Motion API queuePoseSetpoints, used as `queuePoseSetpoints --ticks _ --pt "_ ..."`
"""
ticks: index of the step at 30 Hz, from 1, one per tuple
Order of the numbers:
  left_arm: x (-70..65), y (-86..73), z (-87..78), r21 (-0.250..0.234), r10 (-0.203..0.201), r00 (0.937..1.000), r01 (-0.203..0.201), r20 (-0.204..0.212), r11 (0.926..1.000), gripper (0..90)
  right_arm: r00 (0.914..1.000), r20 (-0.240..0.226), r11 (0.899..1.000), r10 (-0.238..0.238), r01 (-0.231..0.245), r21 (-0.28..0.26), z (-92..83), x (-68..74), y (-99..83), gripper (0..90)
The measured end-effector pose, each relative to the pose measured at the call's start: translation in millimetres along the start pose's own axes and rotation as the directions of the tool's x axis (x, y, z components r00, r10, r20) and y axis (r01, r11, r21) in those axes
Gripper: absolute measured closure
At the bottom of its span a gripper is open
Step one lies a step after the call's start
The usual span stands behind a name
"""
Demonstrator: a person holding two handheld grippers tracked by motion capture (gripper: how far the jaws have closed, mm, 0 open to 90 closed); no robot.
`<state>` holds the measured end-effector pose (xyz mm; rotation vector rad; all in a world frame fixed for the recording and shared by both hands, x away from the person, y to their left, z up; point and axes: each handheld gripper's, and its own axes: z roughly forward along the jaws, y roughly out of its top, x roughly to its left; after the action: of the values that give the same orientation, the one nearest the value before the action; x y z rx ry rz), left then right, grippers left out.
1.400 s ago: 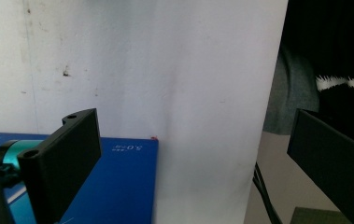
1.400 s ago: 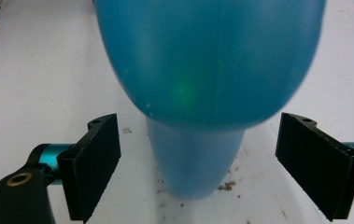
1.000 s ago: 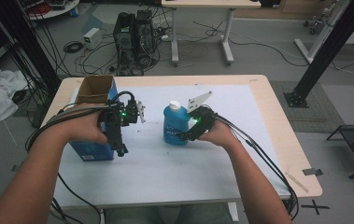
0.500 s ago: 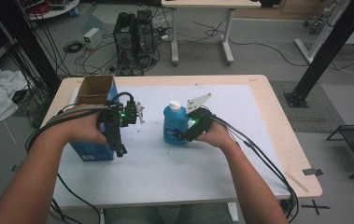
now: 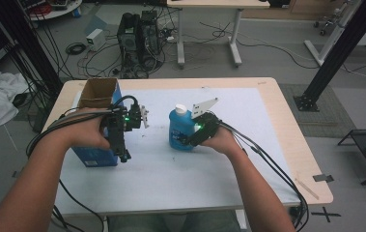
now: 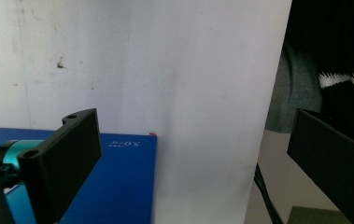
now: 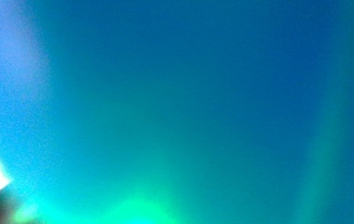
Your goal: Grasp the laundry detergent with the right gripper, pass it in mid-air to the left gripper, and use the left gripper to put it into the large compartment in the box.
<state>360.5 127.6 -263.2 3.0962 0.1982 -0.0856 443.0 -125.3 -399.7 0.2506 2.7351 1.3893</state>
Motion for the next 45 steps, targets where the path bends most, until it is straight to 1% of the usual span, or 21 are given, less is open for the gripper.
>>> queuePoseSetpoints --ticks 2,5,10,11,15,17,20,21,22,24,25,26,28,29,31,33,35,37,40,41,45 --pt "-0.5 -0.1 -0.2 -0.006 0.001 1.0 -0.001 -0.001 1.0 2.9 1.0 0.008 1.0 0.001 0.0 -0.009 0.3 0.5 0.6 22.9" --pt "-0.8 -0.1 -1.1 -0.006 -0.001 1.0 0.001 0.0 1.0 2.9 0.9998 0.017 1.0 0.003 -0.002 -0.004 1.2 1.2 0.2 23.0" --pt "-1.3 -0.5 -1.5 -0.006 0.0 1.0 0.0 -0.008 1.0 2.9 0.9997 0.024 1.0 0.001 -0.001 -0.015 2.7 1.7 -0.1 26.0" --pt "-1.0 -0.4 -1.7 -0.004 -0.001 1.0 0.001 -0.002 1.0 2.9 0.9995 0.032 1.0 0.003 -0.002 -0.015 2.9 1.8 0.0 26.3" --pt "-1.6 -0.5 -0.9 -0.004 0.0 1.0 0.0 -0.009 1.0 2.9 0.9997 0.023 1.0 0.003 -0.002 -0.021 3.4 1.1 -0.6 27.9" --pt "-1.5 -0.1 -1.2 0.003 0.002 0.9999 -0.002 -0.012 1.0 2.9 0.9996 0.027 1.0 0.001 -0.001 -0.018 3.1 1.7 -0.5 28.2" --pt "-1.0 0.6 -1.0 -0.003 -0.002 1.0 0.002 -0.008 1.0 2.9 0.9997 0.024 1.0 -0.005 0.005 -0.018 2.8 1.8 -0.4 31.3" --pt "-1.1 1.2 -1.2 0.007 0.001 1.0 -0.001 -0.009 1.0 2.9 0.9997 0.025 1.0 -0.009 0.009 -0.02 2.9 1.7 -0.4 31.5" --pt "-0.9 1.3 -0.5 0.0 0.001 1.0 -0.001 -0.007 1.0 2.9 0.9996 0.027 1.0 -0.002 0.003 -0.016 2.7 2.3 -0.3 32.5" --pt "-0.8 1.8 0.2 -0.002 -0.001 1.0 0.001 -0.003 1.0 2.9 0.9994 0.03 1.0 -0.019 0.02 -0.023 3.4 1.9 -0.1 33.0" --pt "-0.8 2.0 0.4 -0.001 -0.001 0.9999 0.001 -0.011 1.0 2.9 0.9996 0.027 1.0 -0.012 0.013 -0.02 3.2 2.6 -0.2 34.2" --pt "-0.4 2.5 0.1 0.002 0.001 1.0 -0.001 -0.009 1.0 2.9 0.9997 0.022 1.0 -0.01 0.011 -0.018 3.0 3.0 -0.3 35.3" --pt "-0.2 3.0 0.1 0.002 0.004 0.9999 -0.004 -0.011 1.0 2.9 0.9997 0.02 1.0 -0.014 0.014 -0.02 3.1 2.9 -0.4 36.5" --pt "0.0 3.2 0.0 -0.001 0.001 1.0 -0.001 -0.009 1.0 2.9 0.9995 0.019 0.999 -0.026 0.027 -0.027 3.7 2.1 -0.4 37.0" --pt "0.1 3.9 0.1 0.004 0.0 1.0 0.0 -0.005 1.0 2.9 0.9993 0.013 0.999 -0.036 0.036 -0.033 3.7 1.7 -0.5 38.5" --pt "0.5 4.5 0.2 0.004 0.001 1.0 -0.001 -0.006 1.0 2.9 0.9996 0.012 0.999 -0.027 0.028 -0.031 3.3 2.2 -0.7 38.8" --pt "0.3 5.0 0.5 0.002 0.0 1.0 0.0 -0.008 1.0 2.9 0.9992 0.011 0.998 -0.039 0.039 -0.039 3.7 1.5 -0.8 39.8" --pt "0.3 5.5 1.0 0.003 0.0 1.0 0.0 -0.005 1.0 2.9 0.9997 0.005 0.999 -0.024 0.024 -0.03 2.4 2.6 -1.0 41.5" --pt "0.5 6.3 1.0 0.011 0.0 1.0 0.0 -0.003 0.9999 2.9 0.9997 0.002 0.999 -0.023 0.023 -0.034 2.4 2.7 -0.9 41.7" --pt "0.2 6.5 1.2 0.009 -0.001 1.0 0.001 -0.001 1.0 2.9 0.9991 0.004 0.998 -0.043 0.043 -0.044 3.1 1.4 -0.8 41.8" --pt "0.2 7.2 0.6 0.009 0.0 1.0 0.0 -0.003 1.0 2.9 0.9987 -0.003 0.998 -0.05 0.05 -0.048 2.9 1.1 -1.2 43.2"
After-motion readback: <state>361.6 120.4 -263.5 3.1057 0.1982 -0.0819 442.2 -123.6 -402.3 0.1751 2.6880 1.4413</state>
